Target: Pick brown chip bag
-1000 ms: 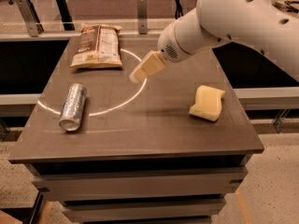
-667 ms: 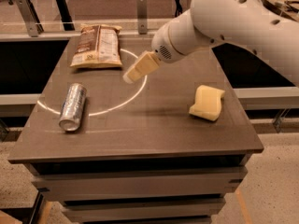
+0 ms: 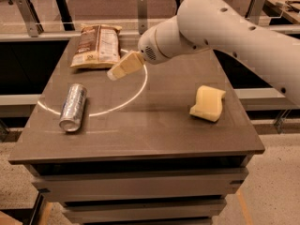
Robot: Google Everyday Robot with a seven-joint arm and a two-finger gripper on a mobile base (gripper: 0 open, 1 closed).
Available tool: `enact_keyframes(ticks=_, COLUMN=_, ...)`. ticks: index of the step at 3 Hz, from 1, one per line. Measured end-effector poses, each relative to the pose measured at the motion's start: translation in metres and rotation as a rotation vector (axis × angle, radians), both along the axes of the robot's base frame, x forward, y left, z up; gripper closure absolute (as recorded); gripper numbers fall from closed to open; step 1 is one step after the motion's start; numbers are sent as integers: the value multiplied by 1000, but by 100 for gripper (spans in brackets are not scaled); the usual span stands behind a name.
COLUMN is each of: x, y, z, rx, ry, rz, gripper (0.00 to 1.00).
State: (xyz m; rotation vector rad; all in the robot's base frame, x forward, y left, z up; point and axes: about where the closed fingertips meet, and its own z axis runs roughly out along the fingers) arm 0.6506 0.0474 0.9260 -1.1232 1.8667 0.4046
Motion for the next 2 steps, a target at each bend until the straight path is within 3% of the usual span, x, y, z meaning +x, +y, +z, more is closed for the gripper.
enact_keyframes(ticks=1, x=17, y=23, z=-10, rx=42, ry=4, rz=2, gripper=0)
enact_keyframes(ticks=2, x=58, y=77, z=-22, rx=89, ry=22, rz=35, gripper=0)
